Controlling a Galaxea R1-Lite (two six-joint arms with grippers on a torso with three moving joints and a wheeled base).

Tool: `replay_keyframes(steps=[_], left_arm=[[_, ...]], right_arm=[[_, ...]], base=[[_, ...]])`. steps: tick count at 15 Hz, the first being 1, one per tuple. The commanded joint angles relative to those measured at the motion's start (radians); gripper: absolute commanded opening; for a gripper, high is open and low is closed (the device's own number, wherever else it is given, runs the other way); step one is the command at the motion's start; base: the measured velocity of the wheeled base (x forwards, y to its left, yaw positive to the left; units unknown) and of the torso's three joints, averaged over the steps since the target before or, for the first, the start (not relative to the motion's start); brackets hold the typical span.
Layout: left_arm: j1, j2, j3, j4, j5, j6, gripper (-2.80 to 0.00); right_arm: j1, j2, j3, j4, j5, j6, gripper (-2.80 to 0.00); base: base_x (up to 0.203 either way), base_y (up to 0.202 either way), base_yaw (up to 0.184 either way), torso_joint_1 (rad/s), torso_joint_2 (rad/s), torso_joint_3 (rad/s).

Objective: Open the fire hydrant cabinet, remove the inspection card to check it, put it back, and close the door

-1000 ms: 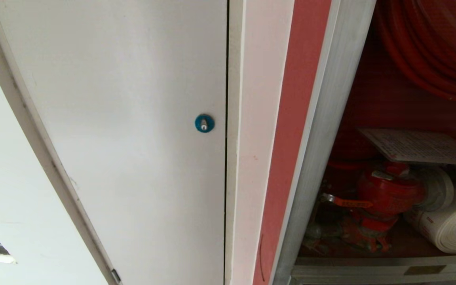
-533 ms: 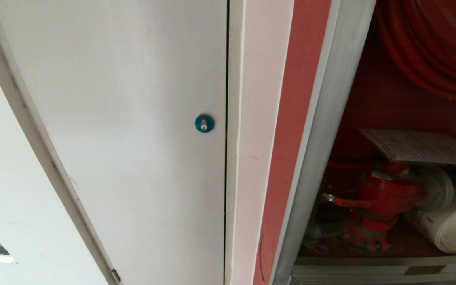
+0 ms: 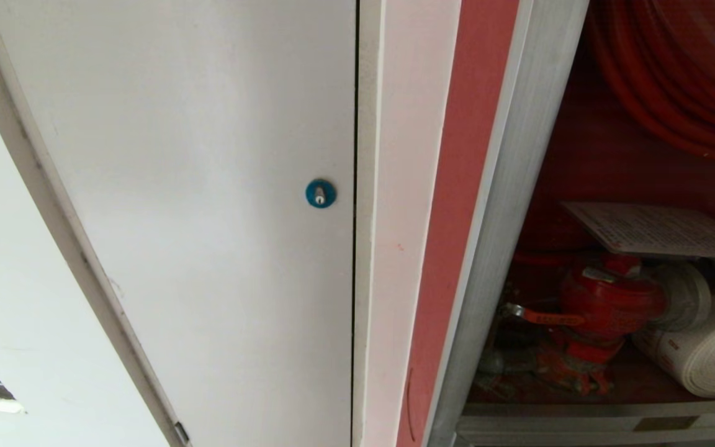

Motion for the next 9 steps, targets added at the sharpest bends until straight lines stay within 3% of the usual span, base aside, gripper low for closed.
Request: replay_keyframes(steps=[1, 9], left_arm=[[0.000, 0.001, 0.008, -0.001, 0.001, 0.000, -2.80], [0.000, 0.001, 0.006, 0.000, 0.000, 0.000, -2.80]], right_arm=[[-0.001, -0.080, 0.014, 0.001, 0.000, -0.009, 0.00], [0.001, -0.168, -0.004, 0.001, 0.001, -0.008, 0.00]], base=[[0.000, 0.000, 0.000, 0.000, 0.00, 0.000], [0.000, 0.000, 0.000, 0.000, 0.00, 0.000]])
